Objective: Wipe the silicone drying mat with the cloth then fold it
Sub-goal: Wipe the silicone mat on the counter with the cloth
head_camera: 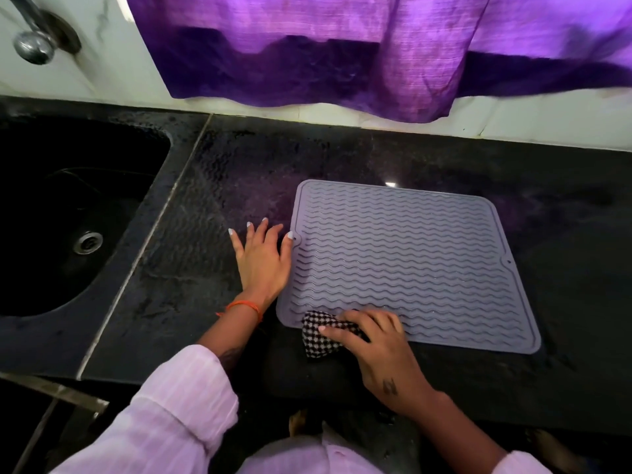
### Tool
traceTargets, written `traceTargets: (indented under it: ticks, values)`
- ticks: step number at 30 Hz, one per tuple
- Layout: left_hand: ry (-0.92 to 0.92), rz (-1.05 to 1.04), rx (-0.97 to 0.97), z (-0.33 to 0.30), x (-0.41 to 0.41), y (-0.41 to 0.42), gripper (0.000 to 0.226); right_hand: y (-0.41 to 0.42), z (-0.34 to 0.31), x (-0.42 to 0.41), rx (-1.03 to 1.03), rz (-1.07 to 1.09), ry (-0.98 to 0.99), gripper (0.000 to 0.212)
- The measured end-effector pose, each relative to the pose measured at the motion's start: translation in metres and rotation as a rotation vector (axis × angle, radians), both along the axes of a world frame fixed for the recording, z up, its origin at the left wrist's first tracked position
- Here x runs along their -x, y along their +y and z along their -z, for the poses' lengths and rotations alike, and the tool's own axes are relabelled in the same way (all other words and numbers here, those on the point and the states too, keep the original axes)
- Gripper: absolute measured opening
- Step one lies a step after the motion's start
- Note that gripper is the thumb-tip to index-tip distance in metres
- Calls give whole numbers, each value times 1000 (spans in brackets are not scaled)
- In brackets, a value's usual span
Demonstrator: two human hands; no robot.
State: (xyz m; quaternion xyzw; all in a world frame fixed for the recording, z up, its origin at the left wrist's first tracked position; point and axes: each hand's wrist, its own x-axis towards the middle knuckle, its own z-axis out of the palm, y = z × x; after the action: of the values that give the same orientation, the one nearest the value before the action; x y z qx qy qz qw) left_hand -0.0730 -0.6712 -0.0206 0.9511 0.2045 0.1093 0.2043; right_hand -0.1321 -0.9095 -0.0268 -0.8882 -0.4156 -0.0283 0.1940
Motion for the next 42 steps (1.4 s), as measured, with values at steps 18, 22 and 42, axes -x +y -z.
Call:
traceTargets:
  ticks: [18, 22, 42]
  values:
    - [29, 257, -138, 8, -40, -26, 62, -23, -2, -51, 12, 126, -86, 59]
    - [62, 341, -189, 16, -43, -31, 72, -24, 3, -68, 32, 77, -69, 60]
    - [63, 328, -164, 24, -48, -31, 66, -3, -3, -177, 16, 133, -94, 59]
